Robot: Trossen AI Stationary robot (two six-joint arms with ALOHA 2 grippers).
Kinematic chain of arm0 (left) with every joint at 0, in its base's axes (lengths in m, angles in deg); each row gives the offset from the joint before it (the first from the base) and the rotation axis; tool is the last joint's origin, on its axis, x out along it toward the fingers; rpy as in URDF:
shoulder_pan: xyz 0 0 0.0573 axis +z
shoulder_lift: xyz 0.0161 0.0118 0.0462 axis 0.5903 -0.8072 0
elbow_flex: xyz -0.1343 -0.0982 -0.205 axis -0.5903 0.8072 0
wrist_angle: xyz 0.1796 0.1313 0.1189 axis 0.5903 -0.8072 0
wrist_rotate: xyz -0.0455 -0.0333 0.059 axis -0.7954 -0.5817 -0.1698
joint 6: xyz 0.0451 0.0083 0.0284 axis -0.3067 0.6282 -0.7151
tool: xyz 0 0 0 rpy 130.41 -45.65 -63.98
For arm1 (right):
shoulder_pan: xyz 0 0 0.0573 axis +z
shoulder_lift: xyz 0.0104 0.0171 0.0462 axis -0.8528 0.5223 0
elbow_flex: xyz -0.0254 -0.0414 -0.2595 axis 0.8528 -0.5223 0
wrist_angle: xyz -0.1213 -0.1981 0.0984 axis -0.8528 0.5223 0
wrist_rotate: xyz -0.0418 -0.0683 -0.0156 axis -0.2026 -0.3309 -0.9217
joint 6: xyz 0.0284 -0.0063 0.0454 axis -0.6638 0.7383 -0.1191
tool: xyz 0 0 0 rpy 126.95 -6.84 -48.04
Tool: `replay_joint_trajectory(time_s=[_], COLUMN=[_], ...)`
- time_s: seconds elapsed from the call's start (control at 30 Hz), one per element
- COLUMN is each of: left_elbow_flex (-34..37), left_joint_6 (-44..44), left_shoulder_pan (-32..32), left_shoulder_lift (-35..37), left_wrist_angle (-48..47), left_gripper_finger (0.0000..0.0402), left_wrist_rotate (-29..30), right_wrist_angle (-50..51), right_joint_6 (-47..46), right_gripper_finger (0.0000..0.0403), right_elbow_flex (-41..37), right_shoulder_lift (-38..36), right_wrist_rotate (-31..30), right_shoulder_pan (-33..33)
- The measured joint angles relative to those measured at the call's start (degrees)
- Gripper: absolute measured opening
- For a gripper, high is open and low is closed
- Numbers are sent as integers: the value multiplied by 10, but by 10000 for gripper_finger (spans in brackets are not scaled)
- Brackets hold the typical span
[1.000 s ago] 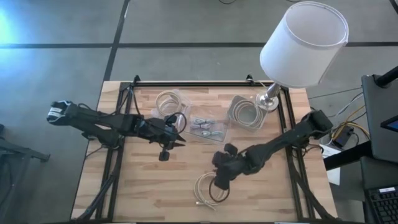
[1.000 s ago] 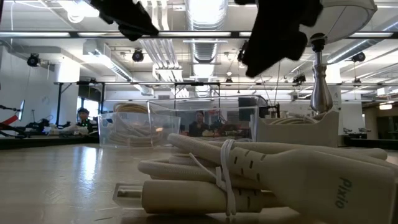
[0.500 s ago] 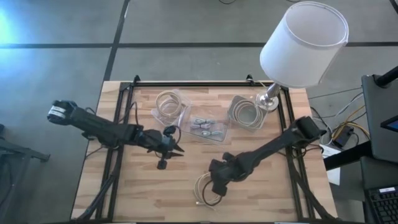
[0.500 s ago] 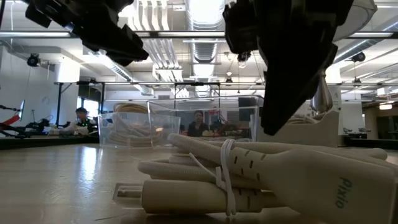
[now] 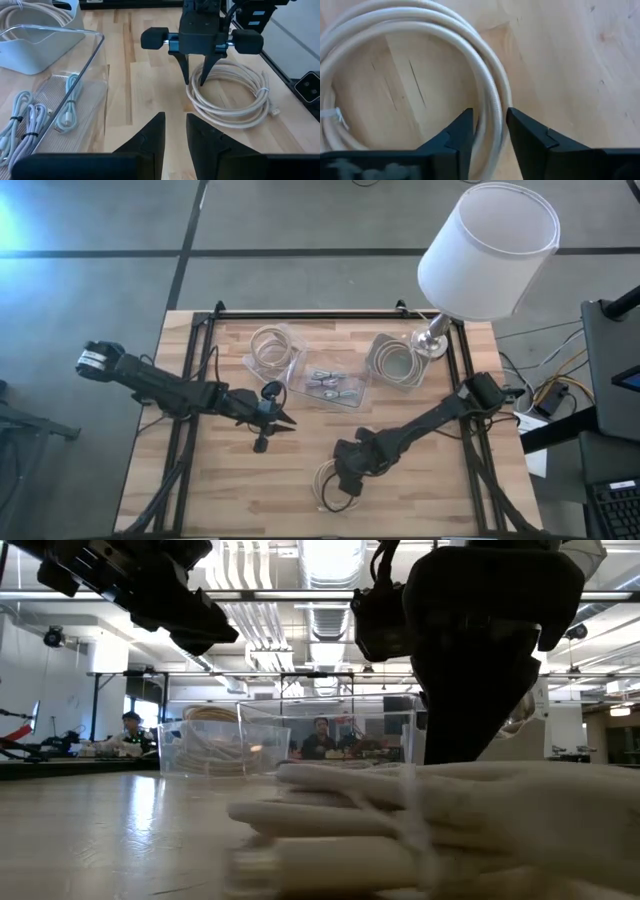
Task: Pick & Place USB Port
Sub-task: Put the brown USB cable into the gray bin
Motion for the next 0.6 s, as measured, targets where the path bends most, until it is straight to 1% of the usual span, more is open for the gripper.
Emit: replay_joint_trajectory(time_s=[0.27,0.43,0.6], left_elbow_flex=[0,0,0], left_joint_6=[0,0,-1], left_shoulder_pan=[0,0,0], left_shoulder_lift=[0,0,0], left_wrist_angle=[0,-1,0], left_gripper_finger=[80,80,80], left_wrist_rotate=[0,0,0], right_wrist_angle=[6,46,165], right_joint_6=[19,19,-3], right_gripper_finger=[21,17,15], right_elbow_flex=[-3,-4,-3], right_shoulder_lift=[-16,-55,-112], right_wrist_rotate=[6,1,-56], right_shoulder_pan=[-9,-13,-13])
